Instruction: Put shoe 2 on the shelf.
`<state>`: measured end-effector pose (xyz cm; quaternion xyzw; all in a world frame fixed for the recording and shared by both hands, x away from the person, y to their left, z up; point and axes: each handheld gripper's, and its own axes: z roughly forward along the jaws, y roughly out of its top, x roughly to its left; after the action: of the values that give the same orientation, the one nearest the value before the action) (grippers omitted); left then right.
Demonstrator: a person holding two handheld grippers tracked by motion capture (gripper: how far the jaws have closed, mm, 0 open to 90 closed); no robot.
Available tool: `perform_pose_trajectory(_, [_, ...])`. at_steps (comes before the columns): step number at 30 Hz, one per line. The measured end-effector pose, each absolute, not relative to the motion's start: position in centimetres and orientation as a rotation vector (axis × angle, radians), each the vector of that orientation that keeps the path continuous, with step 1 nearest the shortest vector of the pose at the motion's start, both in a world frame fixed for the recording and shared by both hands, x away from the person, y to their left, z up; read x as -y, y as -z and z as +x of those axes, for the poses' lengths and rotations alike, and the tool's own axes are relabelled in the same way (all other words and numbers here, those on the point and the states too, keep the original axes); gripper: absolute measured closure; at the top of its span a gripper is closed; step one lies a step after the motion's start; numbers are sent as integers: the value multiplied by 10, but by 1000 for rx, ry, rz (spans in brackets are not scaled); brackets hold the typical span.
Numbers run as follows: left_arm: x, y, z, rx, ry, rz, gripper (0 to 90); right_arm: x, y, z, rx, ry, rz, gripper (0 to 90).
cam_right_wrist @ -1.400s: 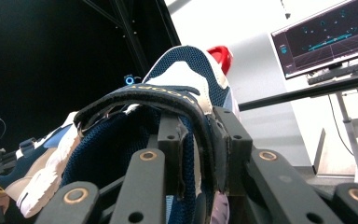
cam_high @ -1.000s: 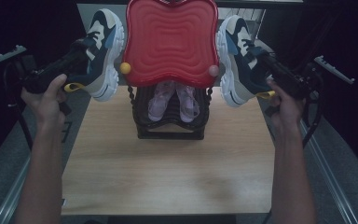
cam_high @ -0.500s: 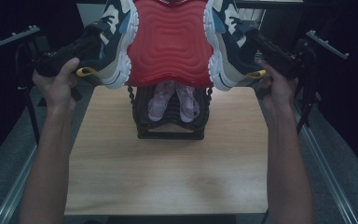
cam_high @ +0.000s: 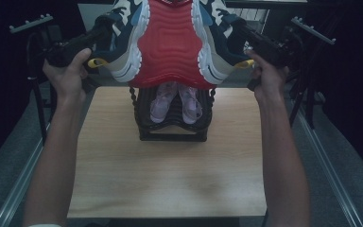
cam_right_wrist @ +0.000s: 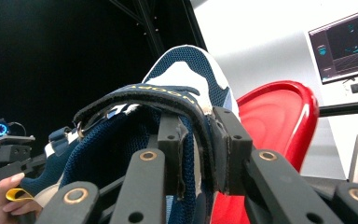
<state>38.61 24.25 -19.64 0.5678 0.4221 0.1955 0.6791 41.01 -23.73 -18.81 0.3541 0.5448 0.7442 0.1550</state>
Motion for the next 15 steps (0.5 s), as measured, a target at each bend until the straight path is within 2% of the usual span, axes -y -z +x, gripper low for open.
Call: perform_pose_trajectory(15, [-219, 188, 403, -949, -457, 1302, 729, 210, 182, 427, -1598, -2111, 1019, 740])
